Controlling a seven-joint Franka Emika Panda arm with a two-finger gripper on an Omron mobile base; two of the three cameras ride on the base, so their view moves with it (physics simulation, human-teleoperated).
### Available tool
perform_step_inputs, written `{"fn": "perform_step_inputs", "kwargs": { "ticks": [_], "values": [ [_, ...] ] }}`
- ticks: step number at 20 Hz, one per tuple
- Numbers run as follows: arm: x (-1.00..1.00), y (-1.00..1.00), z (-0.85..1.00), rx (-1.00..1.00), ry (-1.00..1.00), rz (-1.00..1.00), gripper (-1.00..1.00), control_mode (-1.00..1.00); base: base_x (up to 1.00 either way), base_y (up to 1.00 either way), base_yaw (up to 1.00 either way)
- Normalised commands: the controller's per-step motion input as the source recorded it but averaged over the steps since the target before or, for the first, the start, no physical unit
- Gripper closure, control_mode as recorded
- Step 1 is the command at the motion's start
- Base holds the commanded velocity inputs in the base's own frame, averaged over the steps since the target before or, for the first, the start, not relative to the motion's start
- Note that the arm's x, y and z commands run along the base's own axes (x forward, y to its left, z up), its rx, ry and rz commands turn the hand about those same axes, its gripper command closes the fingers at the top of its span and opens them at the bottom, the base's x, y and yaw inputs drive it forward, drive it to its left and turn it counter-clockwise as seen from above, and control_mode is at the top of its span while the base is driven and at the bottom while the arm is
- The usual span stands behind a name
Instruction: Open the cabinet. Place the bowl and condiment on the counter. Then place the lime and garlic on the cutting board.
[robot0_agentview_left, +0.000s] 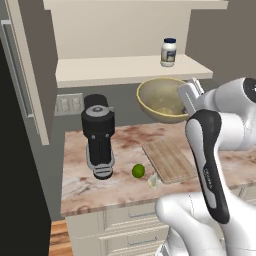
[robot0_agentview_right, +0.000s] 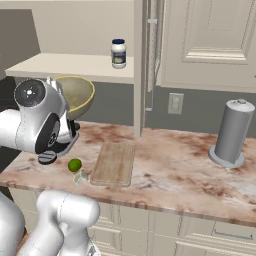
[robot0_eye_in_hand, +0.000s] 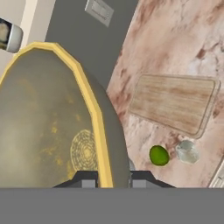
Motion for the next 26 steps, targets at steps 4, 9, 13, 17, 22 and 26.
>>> {"fn": "perform_step_inputs", "kwargs": {
  "ticks": [4, 9, 13, 17, 22, 26],
  "values": [
    [-0.1, -0.3, -0.06, 0.0, -0.01, 0.0, 1.0, -1.0, 0.0, 0.0, 0.0],
    [-0.24, -0.31, -0.05, 0.0, -0.03, 0.0, 1.0, -1.0, 0.0, 0.0, 0.0],
    [-0.38, -0.28, -0.07, 0.0, -0.04, 0.0, 1.0, -1.0, 0.0, 0.0, 0.0],
    [-0.33, -0.27, -0.1, 0.0, -0.03, 0.0, 1.0, -1.0, 0.0, 0.0, 0.0],
    [-0.04, -0.28, -0.17, 0.0, 0.0, 0.0, 1.0, -1.0, 0.0, 0.0, 0.0],
    [0.0, -0.28, -0.18, 0.0, 0.0, 0.0, 1.0, -1.0, 0.0, 0.0, 0.0]
  ]
}}
